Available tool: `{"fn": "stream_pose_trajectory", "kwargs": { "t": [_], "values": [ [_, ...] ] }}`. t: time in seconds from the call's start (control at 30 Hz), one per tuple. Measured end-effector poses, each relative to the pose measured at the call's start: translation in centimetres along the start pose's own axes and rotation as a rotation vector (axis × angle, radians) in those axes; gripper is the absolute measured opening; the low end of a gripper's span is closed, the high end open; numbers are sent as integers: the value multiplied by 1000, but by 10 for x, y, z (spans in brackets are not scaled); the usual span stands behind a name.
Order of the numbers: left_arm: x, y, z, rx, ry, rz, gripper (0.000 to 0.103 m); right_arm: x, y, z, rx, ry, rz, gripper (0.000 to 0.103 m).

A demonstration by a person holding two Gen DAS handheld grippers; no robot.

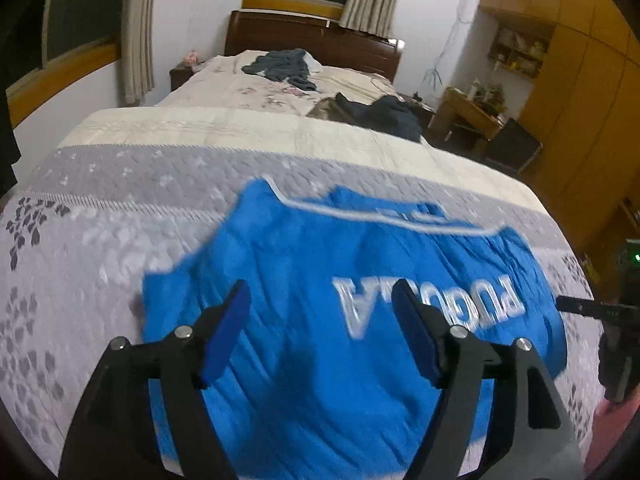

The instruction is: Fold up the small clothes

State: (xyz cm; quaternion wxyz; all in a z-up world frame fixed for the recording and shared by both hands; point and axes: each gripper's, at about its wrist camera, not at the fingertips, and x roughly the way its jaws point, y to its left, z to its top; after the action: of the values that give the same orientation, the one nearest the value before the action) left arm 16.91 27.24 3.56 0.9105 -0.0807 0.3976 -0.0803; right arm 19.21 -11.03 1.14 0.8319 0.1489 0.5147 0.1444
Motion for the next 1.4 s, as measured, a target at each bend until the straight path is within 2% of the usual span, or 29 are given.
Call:
{"fn": "stream_pose_trajectory", "kwargs": {
  "t": [0.13, 0.2, 0.23, 0.3, 0.4, 0.67, 0.83, 0.93, 1.27, 1.33, 1.37, 1.4],
  "values": [
    [4, -5, -20, 4, 22, -13, 74, 1, -3, -13, -4, 7, 10, 66],
    [12, -5, -27, 14, 34, -4, 74, 5, -3, -16, 0, 22, 25, 48],
    [18, -5, -29, 23, 42, 12, 74, 7, -3, -17, 2, 26, 19, 45],
    [25, -5, -34, 32, 58, 22, 74, 7, 0, -17, -11, 20, 11, 24],
    [33, -2, -38, 34, 69, 31, 74, 0, 4, -17, -8, 7, 34, 11],
    [27, -5, -42, 47, 49, 63, 74, -31, 16, -17, -34, -32, 52, 8],
    [23, -8, -44, 59, 42, 70, 74, -10, 3, -19, -1, 11, 26, 8],
    [23, -11, -46, 70, 41, 76, 74, 7, -9, -21, 29, 37, 39, 9],
    [26, -16, -54, 97, 36, 107, 74, 24, -16, -28, 39, 33, 53, 11],
    [25, -15, -54, 90, 35, 105, 74, 22, -14, -27, 33, 33, 49, 12],
    [23, -15, -54, 88, 33, 102, 74, 18, -11, -26, 24, 30, 44, 16],
    [22, -15, -54, 87, 31, 100, 74, 16, -10, -25, 22, 27, 41, 24]
  ]
}}
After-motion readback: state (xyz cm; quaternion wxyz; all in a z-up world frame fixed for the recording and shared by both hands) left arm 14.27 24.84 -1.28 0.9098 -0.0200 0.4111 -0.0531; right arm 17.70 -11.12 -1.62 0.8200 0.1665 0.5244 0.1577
